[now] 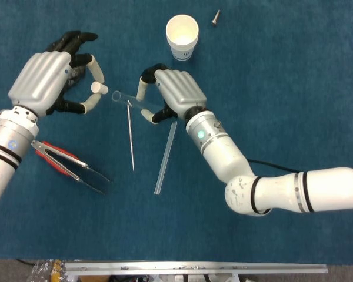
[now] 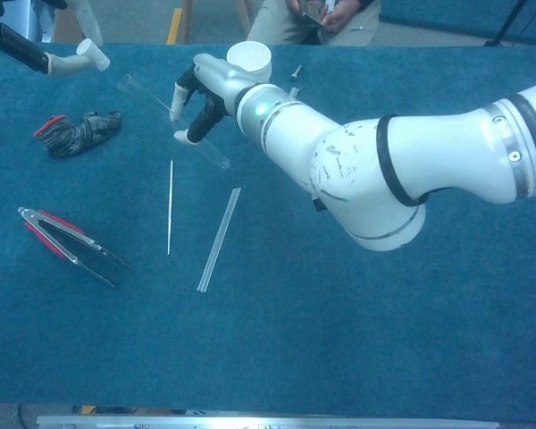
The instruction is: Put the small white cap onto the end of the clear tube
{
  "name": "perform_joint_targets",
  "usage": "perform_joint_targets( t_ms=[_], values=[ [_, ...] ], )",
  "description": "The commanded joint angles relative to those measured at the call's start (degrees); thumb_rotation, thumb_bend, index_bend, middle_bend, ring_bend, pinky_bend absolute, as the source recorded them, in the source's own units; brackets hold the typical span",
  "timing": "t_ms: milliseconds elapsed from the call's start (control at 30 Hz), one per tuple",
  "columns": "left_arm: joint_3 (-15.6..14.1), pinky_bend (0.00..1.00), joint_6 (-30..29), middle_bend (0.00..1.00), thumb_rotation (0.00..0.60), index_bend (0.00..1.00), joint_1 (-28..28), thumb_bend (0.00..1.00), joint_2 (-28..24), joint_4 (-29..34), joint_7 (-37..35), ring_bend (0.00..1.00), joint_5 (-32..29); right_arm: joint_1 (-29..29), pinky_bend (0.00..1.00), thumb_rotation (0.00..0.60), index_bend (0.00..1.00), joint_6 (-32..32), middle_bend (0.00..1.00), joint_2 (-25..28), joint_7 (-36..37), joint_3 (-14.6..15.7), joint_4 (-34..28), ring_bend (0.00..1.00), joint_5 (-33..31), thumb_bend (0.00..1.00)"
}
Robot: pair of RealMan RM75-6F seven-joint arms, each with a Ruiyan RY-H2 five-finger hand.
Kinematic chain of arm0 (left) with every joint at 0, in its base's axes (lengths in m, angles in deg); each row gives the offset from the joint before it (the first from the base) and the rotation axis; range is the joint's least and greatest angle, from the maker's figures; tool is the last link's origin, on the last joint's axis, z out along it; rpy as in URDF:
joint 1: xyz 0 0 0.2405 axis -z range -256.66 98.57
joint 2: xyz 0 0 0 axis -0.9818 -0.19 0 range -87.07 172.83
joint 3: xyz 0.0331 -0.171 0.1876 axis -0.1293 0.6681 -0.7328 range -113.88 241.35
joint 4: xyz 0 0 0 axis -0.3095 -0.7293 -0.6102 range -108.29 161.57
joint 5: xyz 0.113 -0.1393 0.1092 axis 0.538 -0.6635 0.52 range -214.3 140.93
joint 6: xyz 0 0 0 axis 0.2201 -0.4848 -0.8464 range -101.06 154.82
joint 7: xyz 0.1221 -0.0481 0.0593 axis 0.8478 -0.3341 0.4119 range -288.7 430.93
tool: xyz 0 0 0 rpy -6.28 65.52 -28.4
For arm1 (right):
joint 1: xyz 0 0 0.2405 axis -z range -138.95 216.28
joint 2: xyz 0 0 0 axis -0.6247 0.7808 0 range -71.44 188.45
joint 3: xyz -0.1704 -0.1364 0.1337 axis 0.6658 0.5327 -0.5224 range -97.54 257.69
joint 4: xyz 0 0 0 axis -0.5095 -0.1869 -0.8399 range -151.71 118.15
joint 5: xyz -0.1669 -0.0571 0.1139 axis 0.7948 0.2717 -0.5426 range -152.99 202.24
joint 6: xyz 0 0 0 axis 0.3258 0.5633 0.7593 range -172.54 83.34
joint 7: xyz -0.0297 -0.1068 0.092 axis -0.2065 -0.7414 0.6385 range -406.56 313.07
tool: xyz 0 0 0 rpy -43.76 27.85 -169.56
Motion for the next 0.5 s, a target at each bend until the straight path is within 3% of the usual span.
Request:
perform_joint_targets(
  t_ms=[33,500],
  values=[
    [-0.2,0.02,0.0,0.09,0.6,0.5,0.1,0.32,0.4,-0.2,-0.1,0.0,0.1,0.0,0.27,0.6,0.64,-0.2,0.3,-0.5,0.2,0.0,0.4,0.15,0.4,0.29],
    [-0.8,0.02,-0.4,0.09,0.6,0.5,0.3,0.32,1.2,0.5,0.1,0.0,0.0,-0.1,0.27,0.6,0.64,-0.2,0.3,-3.1,0.6,-0.7,3.7,0.15,1.5,0.29]
  ],
)
